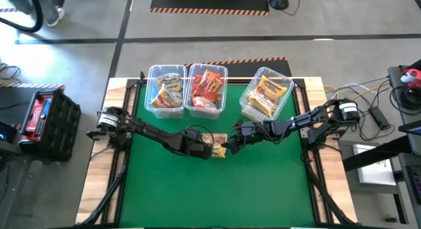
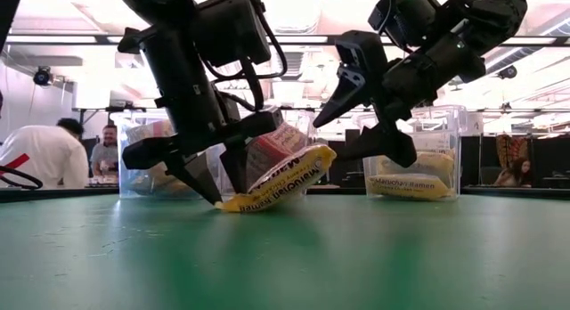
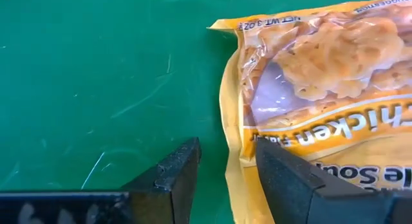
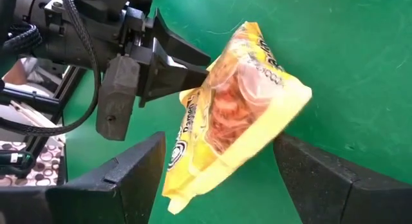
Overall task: Sort Maruchan noodles
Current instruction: Put the yellow noodle pack into the top right transparent bin
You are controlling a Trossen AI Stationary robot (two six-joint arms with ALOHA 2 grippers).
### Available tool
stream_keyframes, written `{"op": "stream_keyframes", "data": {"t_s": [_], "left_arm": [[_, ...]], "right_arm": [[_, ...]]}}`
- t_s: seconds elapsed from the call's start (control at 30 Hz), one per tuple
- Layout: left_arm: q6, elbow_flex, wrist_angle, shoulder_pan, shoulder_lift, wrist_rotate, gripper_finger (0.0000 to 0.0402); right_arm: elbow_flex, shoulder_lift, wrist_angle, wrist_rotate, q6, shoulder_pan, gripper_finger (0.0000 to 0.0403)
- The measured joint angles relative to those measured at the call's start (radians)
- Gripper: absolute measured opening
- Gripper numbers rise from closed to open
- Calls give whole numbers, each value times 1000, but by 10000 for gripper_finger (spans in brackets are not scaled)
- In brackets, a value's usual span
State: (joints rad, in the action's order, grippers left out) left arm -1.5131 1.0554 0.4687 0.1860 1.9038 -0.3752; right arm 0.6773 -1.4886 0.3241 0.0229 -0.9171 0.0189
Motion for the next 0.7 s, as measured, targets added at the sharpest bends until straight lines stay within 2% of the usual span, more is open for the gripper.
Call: {"op": "stream_keyframes", "data": {"t_s": [0.37,0.7], "left_arm": [[-18,0,6,-1,16,23,127],[-18,0,3,0,16,24,127]], "right_arm": [[-2,1,-56,2,-19,0,280],[-3,1,-26,1,-26,0,295]]}}
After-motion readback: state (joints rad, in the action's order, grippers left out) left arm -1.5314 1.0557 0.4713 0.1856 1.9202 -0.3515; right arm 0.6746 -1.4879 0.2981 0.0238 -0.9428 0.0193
